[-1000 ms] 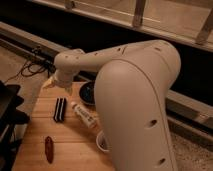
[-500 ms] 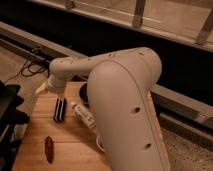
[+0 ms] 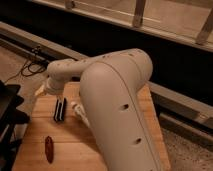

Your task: Place the eraser in the ceramic cup

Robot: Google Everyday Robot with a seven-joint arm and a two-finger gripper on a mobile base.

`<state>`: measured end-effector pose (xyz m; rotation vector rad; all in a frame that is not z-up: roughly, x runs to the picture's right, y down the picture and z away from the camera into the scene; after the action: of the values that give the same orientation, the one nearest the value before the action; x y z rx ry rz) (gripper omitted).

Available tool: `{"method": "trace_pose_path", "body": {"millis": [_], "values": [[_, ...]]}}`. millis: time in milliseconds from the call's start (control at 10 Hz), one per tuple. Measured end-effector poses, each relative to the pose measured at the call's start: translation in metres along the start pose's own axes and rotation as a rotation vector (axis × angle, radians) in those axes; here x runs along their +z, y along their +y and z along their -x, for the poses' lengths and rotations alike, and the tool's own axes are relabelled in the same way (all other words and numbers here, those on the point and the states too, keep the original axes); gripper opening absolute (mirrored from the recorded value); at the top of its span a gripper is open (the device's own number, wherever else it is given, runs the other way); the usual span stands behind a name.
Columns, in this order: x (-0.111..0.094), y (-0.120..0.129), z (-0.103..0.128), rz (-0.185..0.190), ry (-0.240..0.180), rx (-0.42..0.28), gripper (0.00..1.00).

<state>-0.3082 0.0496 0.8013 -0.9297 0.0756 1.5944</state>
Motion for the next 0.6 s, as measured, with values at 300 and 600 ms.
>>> {"method": "trace_pose_path", "body": {"millis": [300,600], "values": [[0.000,-0.005,0.001,-0.013,0.008,0.004,0.80],[0.018,-0.034,-0.004,0.005,0.034,0.069,0.80]]}}
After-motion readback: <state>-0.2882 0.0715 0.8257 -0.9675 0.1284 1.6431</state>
